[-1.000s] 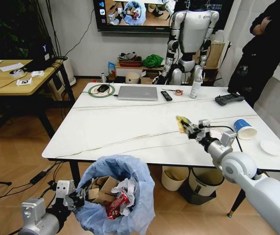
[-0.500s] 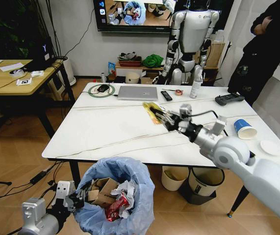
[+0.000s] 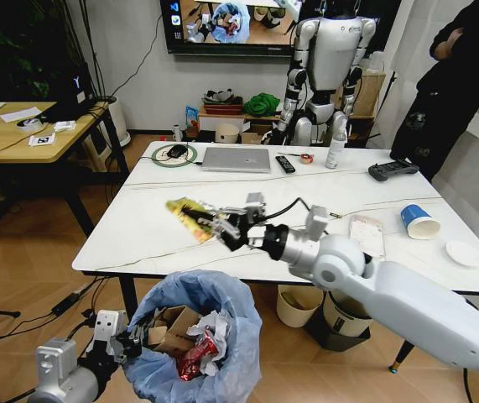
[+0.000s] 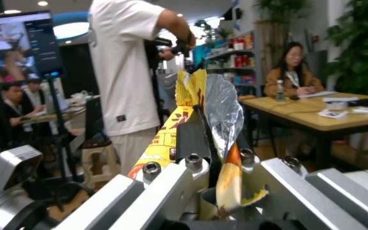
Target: Pick up the trash bin and place the trash from the table into it.
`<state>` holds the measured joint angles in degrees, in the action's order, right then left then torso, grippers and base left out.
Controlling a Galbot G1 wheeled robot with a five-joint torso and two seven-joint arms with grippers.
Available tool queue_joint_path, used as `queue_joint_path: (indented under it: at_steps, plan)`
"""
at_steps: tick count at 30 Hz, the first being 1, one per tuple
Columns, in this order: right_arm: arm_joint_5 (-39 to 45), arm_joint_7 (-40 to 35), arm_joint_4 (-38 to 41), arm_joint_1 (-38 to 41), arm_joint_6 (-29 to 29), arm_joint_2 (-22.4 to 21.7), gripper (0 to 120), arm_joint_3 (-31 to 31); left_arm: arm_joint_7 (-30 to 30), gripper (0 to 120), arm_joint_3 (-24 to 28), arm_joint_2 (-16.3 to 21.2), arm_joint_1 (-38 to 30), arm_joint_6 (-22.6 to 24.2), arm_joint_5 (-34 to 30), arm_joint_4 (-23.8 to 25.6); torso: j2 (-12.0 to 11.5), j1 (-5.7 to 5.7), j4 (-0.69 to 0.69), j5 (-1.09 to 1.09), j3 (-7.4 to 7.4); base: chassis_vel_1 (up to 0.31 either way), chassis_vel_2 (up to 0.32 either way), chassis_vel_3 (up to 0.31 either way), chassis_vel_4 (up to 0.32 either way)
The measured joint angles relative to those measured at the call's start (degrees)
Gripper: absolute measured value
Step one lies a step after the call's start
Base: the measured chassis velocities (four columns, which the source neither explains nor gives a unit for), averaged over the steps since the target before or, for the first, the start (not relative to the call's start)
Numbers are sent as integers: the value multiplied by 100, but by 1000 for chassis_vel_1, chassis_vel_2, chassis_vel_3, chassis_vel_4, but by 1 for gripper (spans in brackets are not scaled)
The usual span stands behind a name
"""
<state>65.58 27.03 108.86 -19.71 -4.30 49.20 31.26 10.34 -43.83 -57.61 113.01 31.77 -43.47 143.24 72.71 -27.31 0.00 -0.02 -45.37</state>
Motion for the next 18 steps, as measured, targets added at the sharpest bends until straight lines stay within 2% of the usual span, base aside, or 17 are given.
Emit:
queue_joint_path:
  at_steps: [7, 18]
  plan:
    - [-125, 664, -178, 308, -102, 66, 0, 454, 0, 0, -6, -4, -19, 0, -14, 0, 0, 0, -1, 0, 0, 0, 0, 0, 0]
    - [-582, 1167, -345, 280, -139, -8, 0, 642, 6, 0, -6, -12, -33, 2, -22, 0, 0, 1, -1, 2, 0, 0, 0, 0, 0]
